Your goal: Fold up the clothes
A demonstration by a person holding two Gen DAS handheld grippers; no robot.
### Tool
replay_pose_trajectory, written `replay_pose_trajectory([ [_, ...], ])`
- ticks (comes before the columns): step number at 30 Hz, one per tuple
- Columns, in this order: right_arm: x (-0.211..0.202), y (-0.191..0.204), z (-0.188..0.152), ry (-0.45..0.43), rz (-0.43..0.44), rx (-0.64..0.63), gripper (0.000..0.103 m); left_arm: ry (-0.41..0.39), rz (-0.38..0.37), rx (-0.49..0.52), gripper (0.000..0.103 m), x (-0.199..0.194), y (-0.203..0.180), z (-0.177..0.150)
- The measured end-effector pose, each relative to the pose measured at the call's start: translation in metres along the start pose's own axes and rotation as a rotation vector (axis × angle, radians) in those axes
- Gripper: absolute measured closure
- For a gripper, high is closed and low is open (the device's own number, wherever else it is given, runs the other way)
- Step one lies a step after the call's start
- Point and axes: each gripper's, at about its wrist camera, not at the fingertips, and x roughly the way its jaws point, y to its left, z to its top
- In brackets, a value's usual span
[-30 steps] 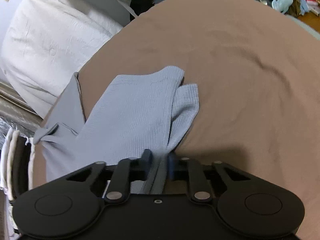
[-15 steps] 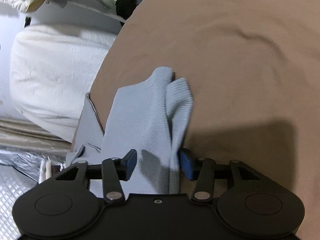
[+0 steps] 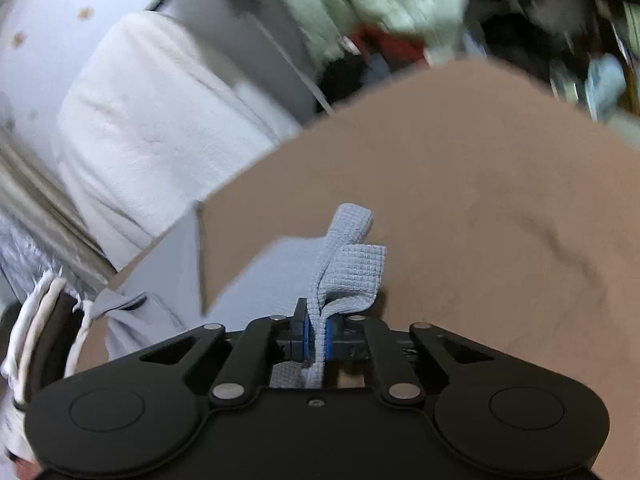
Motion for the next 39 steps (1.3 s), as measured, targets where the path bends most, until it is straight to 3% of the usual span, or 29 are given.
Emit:
replay_pose_trajectory([
  [3,-0.037,0.019,0.002,-0.012,-0.017,-0.035,0.097,-0.036,-0.022,-0.019,0.097,-0.034,0.002,0.010],
  [4,-0.035,0.016,0.000,0.026,-0.034,-0.018,0.097,-0.048,-0.029,-0.025,0.097,-0.046,0.002,0.014],
  [8,-0.030,0.005,-0.010,0.180,-0.099,0.051,0.097,-0.043,0.052,-0.028,0.097,-0.066,0.021,0.011],
  [10,-0.025,-0.001,-0.016,0.258,-0.131,0.084,0.095,0.006,0.120,-0.001,0.097,-0.057,0.026,0.004],
  [12,-0.010,-0.014,-0.024,0.327,-0.157,0.113,0.089,0.044,0.162,0.027,0.096,-0.047,0.025,-0.002],
  [15,-0.011,-0.036,-0.023,0.300,-0.083,0.251,0.076,0.068,0.176,0.043,0.092,-0.043,0.022,-0.004],
  [16,-0.011,-0.043,-0.023,0.291,-0.056,0.299,0.064,0.070,0.171,0.043,0.083,-0.043,0.022,-0.003],
  [17,-0.011,-0.051,-0.023,0.279,-0.017,0.349,0.060,0.072,0.166,0.043,0.059,-0.044,0.021,-0.002],
  [19,-0.012,-0.057,-0.022,0.230,0.011,0.352,0.062,0.091,0.147,0.005,0.033,-0.041,0.027,-0.003],
  [20,-0.013,-0.058,-0.021,0.205,0.010,0.328,0.082,0.092,0.131,-0.013,0.033,-0.040,0.030,-0.004],
  [21,-0.013,-0.055,-0.020,0.186,-0.010,0.276,0.088,0.093,0.115,-0.031,0.034,-0.038,0.034,-0.006],
  [22,-0.015,-0.051,-0.019,0.165,-0.029,0.226,0.090,0.106,0.103,-0.010,0.041,-0.037,0.029,-0.007],
  [23,-0.020,-0.046,-0.016,0.135,-0.036,0.194,0.092,0.122,0.092,0.017,0.079,-0.037,0.023,-0.008],
  [24,-0.029,-0.040,-0.012,0.089,-0.029,0.159,0.092,0.137,0.081,0.044,0.088,-0.037,0.017,-0.010],
  [27,-0.053,-0.028,-0.002,-0.046,-0.005,0.067,0.096,0.184,0.047,0.126,0.088,-0.036,0.000,-0.014],
  [28,-0.054,-0.025,0.001,-0.056,-0.045,0.037,0.096,0.200,0.036,0.153,0.088,-0.035,-0.006,-0.015],
  [31,-0.029,-0.019,0.002,-0.002,-0.215,-0.056,0.096,0.258,0.140,0.298,0.079,-0.023,-0.025,-0.023],
  [33,-0.015,-0.017,0.001,0.030,-0.285,-0.116,0.096,0.264,0.166,0.290,0.067,-0.018,-0.024,-0.025],
  [35,-0.012,-0.017,0.004,0.040,-0.306,-0.116,0.096,0.275,0.177,0.254,0.039,-0.016,-0.018,-0.026],
  [39,-0.013,-0.016,0.003,0.041,-0.292,-0.093,0.096,0.245,0.094,0.147,0.018,-0.018,0.001,-0.026],
])
